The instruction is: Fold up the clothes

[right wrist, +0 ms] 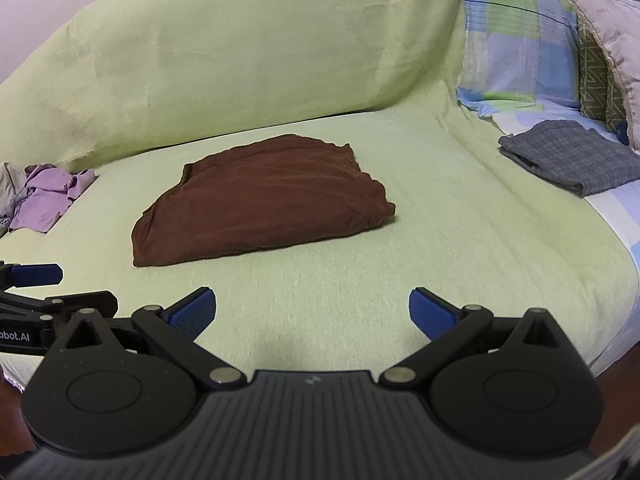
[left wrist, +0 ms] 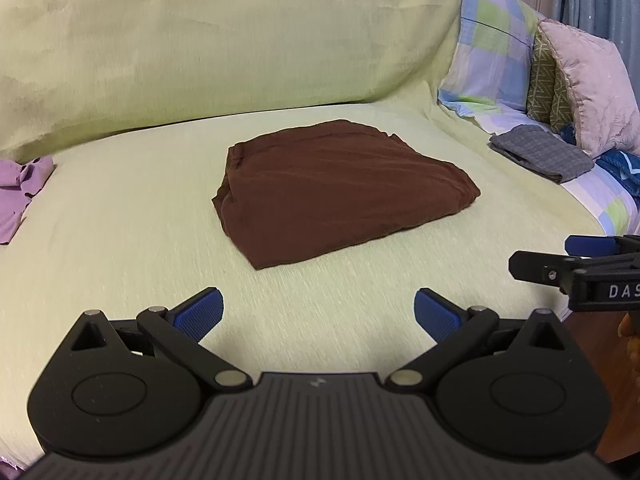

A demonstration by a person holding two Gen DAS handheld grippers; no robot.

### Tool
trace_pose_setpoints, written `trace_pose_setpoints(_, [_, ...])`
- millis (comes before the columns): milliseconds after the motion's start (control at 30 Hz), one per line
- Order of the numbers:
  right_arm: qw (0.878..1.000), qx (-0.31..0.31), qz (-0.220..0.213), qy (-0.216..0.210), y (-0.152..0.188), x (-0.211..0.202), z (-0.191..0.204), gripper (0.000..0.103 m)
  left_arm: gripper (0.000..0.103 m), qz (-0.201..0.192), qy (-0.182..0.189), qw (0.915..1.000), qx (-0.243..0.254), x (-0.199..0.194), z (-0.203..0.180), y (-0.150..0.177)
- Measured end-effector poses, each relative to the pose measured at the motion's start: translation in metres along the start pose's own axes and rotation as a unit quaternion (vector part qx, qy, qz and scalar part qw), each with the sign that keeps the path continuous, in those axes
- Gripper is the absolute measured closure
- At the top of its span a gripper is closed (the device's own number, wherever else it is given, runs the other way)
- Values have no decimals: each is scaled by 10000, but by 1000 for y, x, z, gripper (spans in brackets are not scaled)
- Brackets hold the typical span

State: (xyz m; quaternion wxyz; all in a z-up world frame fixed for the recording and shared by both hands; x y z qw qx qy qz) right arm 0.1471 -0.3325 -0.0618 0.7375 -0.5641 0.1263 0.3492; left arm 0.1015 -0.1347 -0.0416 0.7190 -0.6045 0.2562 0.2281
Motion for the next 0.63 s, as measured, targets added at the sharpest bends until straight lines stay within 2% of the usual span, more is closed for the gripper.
trace_pose_setpoints(633, [10000, -15, 7, -39, -1, 3, 1, 1, 1, -23, -67, 10000, -19, 0, -5, 2])
Point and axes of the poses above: each gripper's, at about its wrist camera, not at the fingertips, and x roughly the way its jaws point, z to its left, y to its underside, the point moved 3 cm from there along x, roughly the way its jaws point, and after that the axes turned 14 degrees about x, right-handed, at the moved point
